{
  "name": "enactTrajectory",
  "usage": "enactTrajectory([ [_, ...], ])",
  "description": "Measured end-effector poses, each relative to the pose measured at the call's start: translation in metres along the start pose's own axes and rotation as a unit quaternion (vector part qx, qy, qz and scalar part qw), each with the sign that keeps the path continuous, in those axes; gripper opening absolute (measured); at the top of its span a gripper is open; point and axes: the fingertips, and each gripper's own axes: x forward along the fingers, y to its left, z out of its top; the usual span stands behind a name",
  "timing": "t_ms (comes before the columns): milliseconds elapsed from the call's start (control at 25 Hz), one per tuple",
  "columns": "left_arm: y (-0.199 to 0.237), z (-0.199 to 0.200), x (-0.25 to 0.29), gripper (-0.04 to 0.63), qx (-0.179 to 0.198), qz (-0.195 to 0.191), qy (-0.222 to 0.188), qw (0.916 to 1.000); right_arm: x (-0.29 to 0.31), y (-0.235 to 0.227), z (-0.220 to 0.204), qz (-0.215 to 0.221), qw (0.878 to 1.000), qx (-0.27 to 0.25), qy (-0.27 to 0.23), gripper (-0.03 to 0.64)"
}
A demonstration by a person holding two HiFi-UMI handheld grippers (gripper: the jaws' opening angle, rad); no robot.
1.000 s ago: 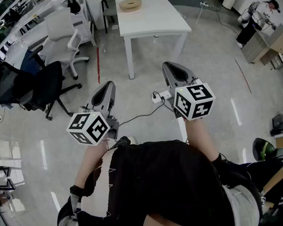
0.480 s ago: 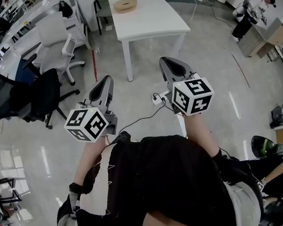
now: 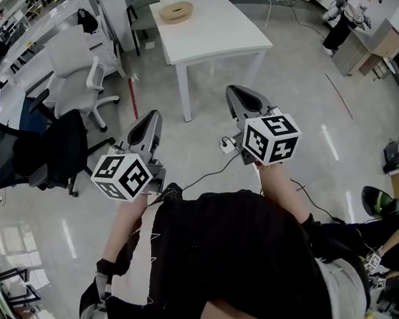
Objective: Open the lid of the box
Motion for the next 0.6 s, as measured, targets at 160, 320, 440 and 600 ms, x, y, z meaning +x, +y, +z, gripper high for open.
enactTrajectory([
  [160,0.024,-0.023,-0.003,0.009,-0.025,0.002,0.02,0.9995,0.008,0.01,-0.033,-0.001,0.999,0.008,0.035,0.005],
  [320,0.033,-0.044,0.002,0.009,-0.025,0.0,0.048,0.9986,0.016,0.006,-0.062,-0.01,0.997,0.031,0.072,0.005],
  [440,0.038,-0.052,0.009,0.009,-0.034,-0.001,0.052,0.9981,0.027,-0.002,-0.071,-0.018,0.995,0.046,0.087,0.005],
  [600,0.056,-0.052,0.024,0.009,-0.028,0.015,0.046,0.9984,0.051,-0.013,-0.072,-0.007,0.995,0.05,0.088,0.005],
])
